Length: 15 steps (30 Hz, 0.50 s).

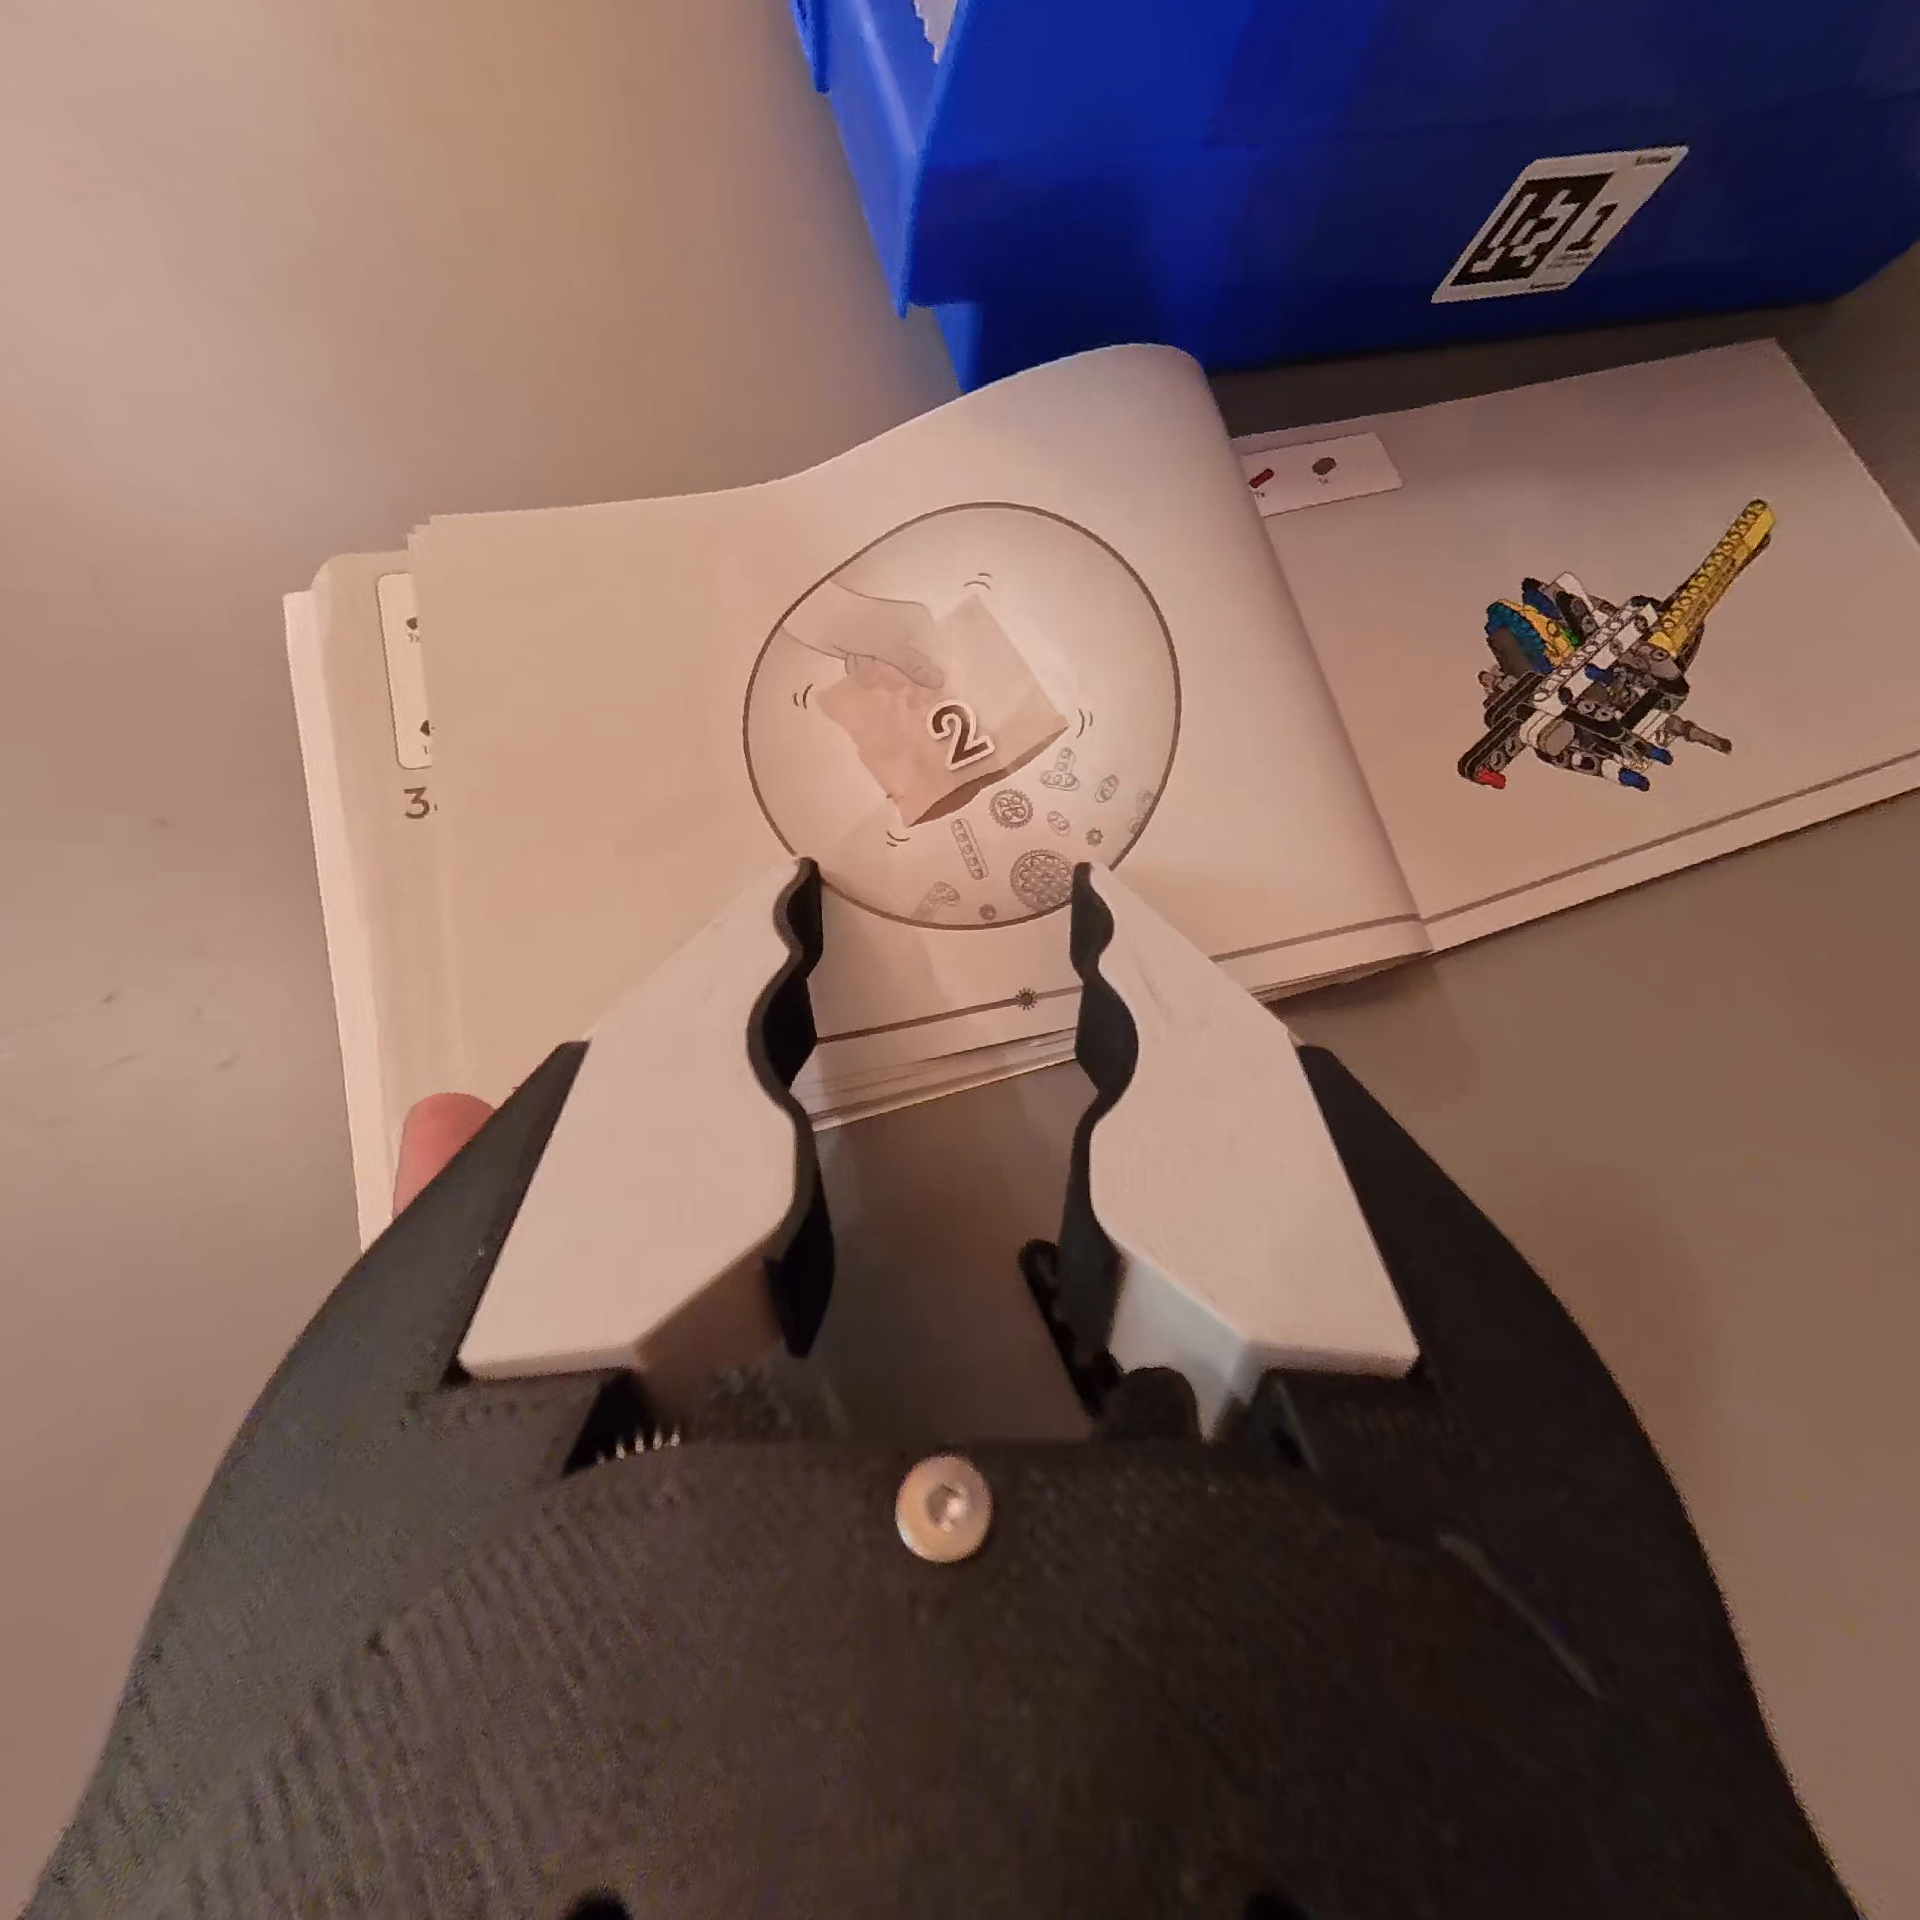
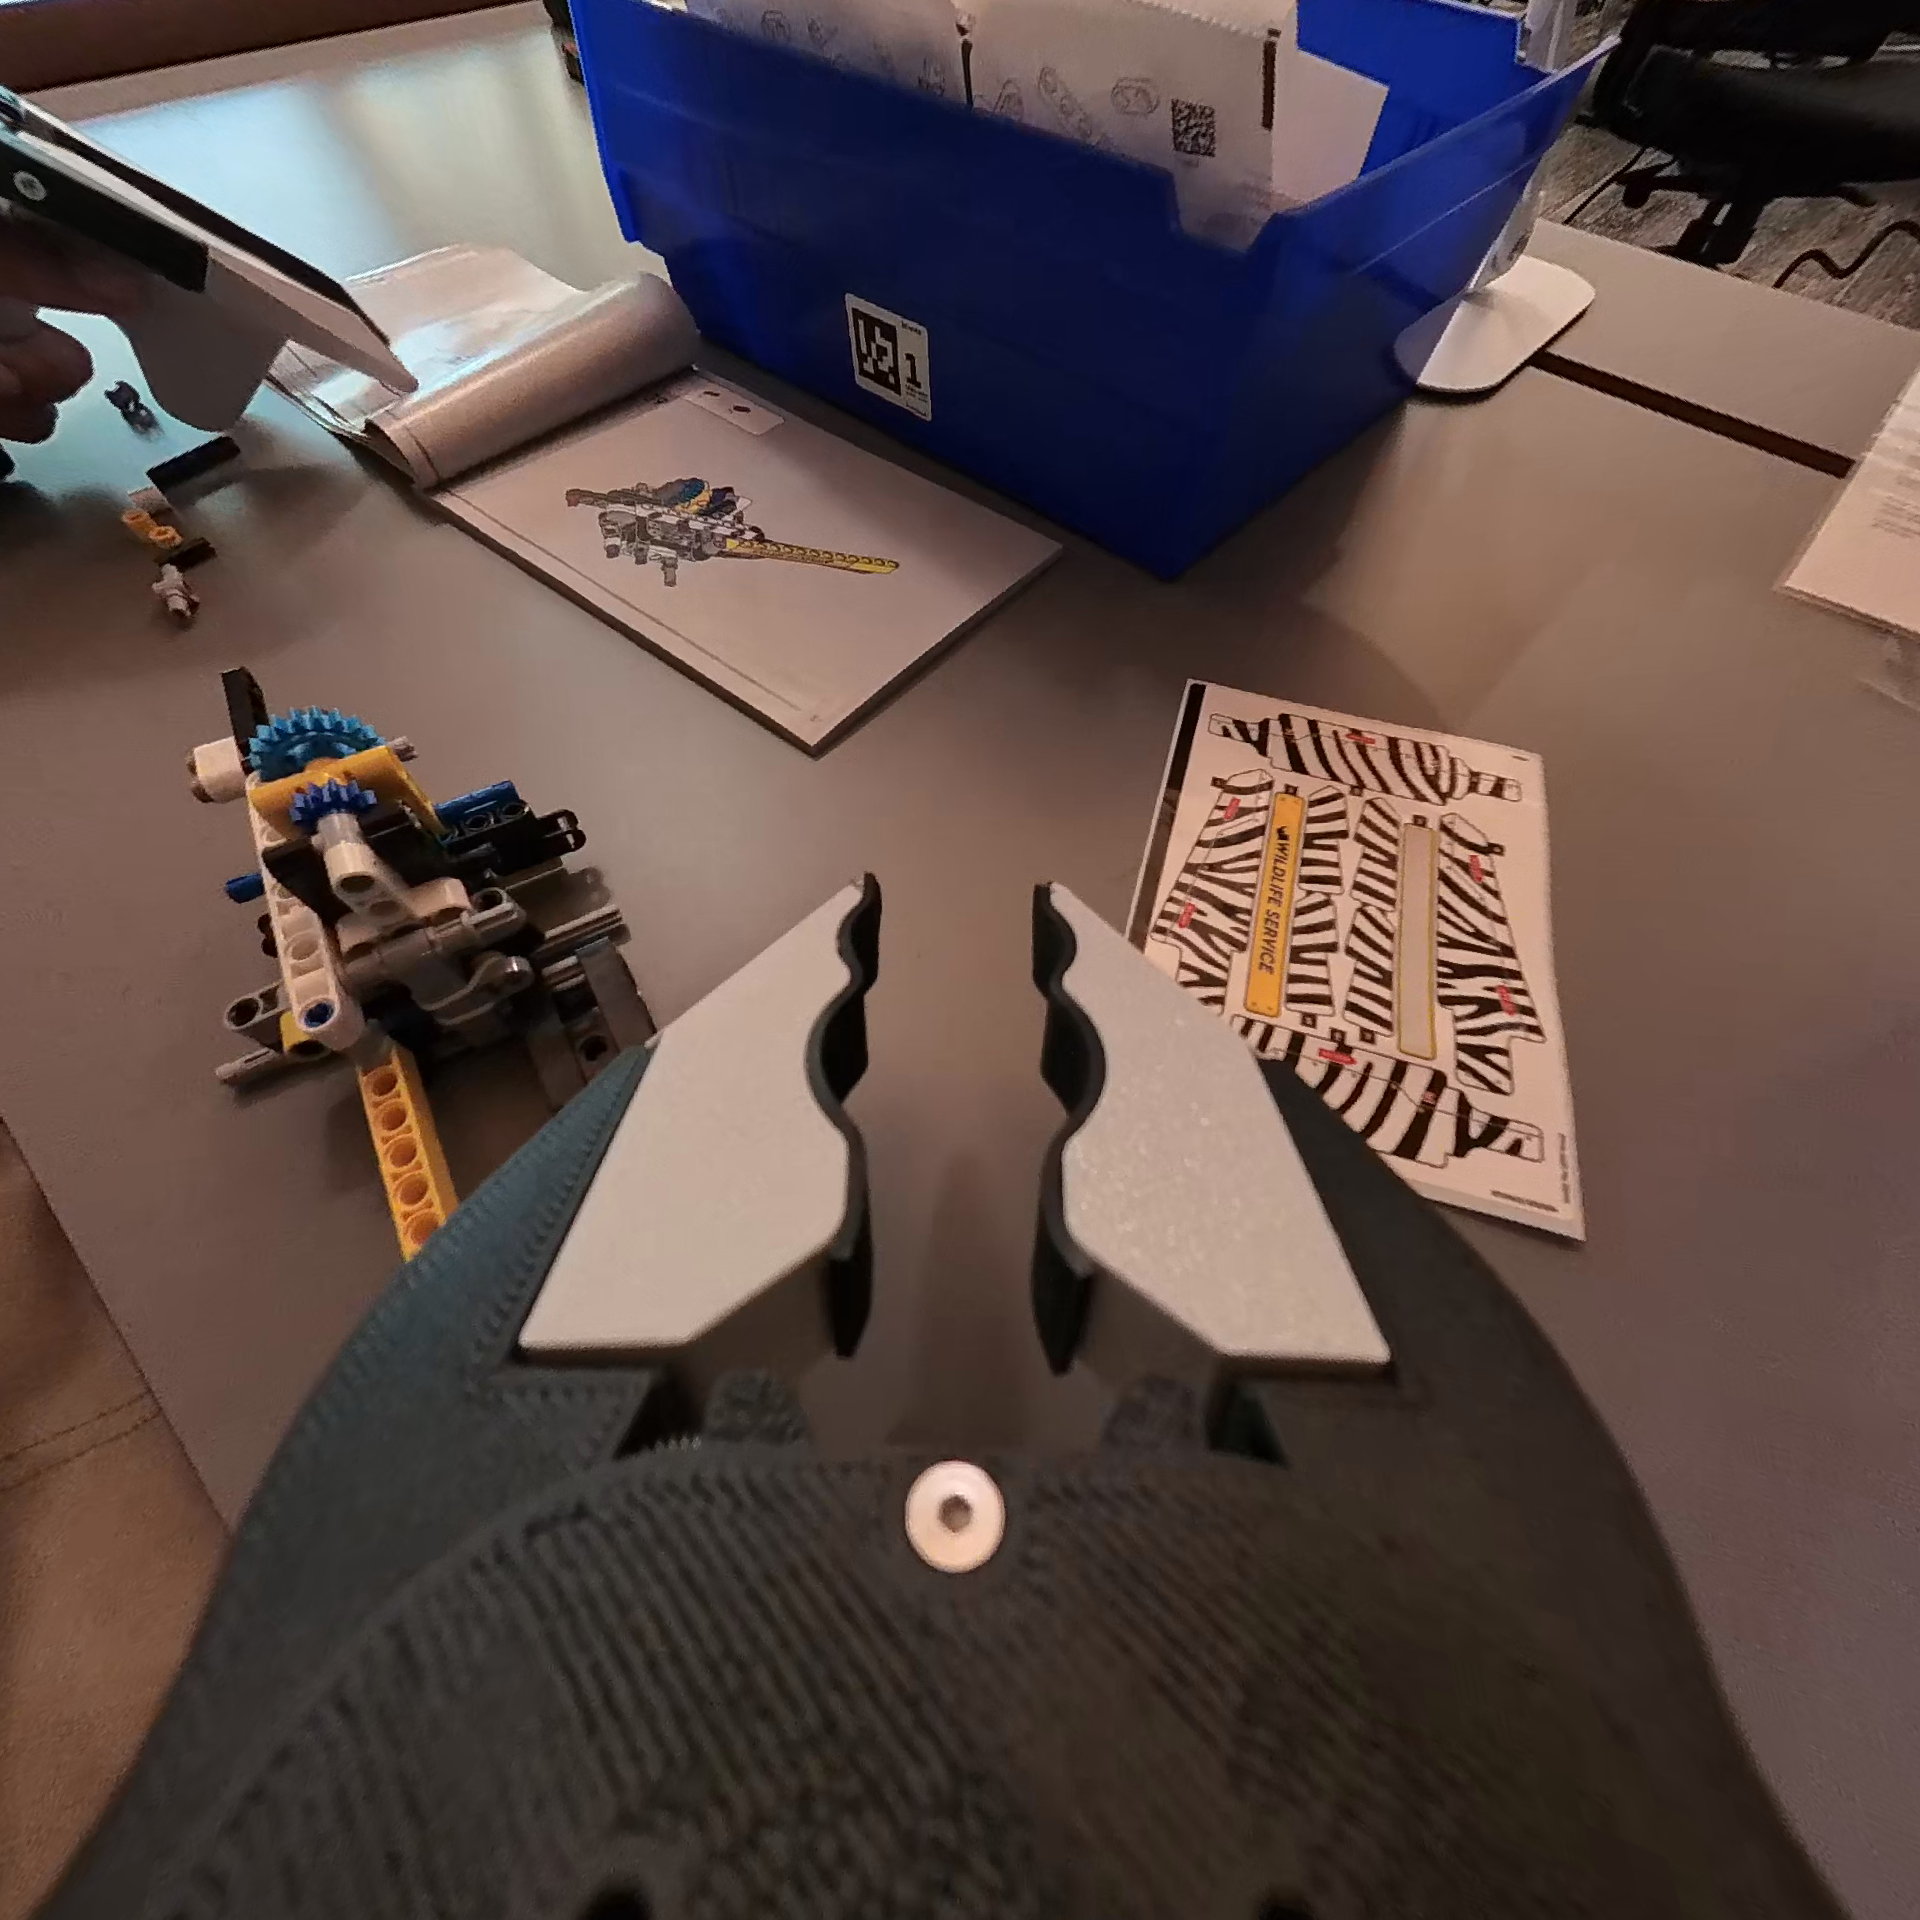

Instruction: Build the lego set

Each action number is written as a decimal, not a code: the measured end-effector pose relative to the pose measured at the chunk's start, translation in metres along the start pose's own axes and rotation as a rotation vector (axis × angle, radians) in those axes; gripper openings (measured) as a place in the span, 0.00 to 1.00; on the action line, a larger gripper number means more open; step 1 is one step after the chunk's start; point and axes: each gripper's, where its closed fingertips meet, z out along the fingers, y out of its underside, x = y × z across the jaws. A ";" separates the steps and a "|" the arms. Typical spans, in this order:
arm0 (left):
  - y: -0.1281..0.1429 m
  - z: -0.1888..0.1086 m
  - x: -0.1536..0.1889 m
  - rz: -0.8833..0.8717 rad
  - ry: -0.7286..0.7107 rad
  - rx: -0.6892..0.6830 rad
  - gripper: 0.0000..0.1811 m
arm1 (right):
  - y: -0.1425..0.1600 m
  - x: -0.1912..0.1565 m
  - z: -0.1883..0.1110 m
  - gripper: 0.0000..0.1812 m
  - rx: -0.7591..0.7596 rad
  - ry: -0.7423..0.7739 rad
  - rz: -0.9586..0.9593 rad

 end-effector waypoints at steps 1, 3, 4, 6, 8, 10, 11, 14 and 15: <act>0.000 0.000 0.001 0.008 0.004 0.001 0.27 | 0.000 0.000 0.000 0.15 0.000 -0.001 0.000; 0.000 0.000 0.005 0.032 0.016 0.003 0.26 | 0.000 0.000 0.000 0.16 -0.001 -0.001 -0.001; 0.000 0.000 0.007 0.047 0.019 0.003 0.26 | 0.000 -0.001 0.000 0.16 -0.002 -0.001 -0.001; 0.001 0.001 0.014 0.089 0.037 -0.007 0.25 | 0.000 -0.001 0.000 0.16 -0.003 -0.002 -0.002; 0.004 0.002 0.019 0.126 0.047 -0.025 0.23 | 0.000 -0.001 0.001 0.16 -0.004 -0.003 -0.002; 0.004 0.002 0.020 0.140 0.043 -0.024 0.22 | 0.000 -0.001 0.001 0.16 -0.003 -0.004 -0.001; 0.004 0.002 0.021 0.138 0.047 -0.021 0.20 | 0.001 -0.001 0.001 0.16 -0.004 -0.005 -0.001; 0.002 0.001 0.023 0.114 0.072 -0.007 0.20 | 0.001 -0.001 0.001 0.16 -0.007 -0.007 0.000; 0.001 0.000 0.024 0.100 0.086 -0.005 0.20 | 0.001 -0.001 0.002 0.16 -0.008 -0.007 0.000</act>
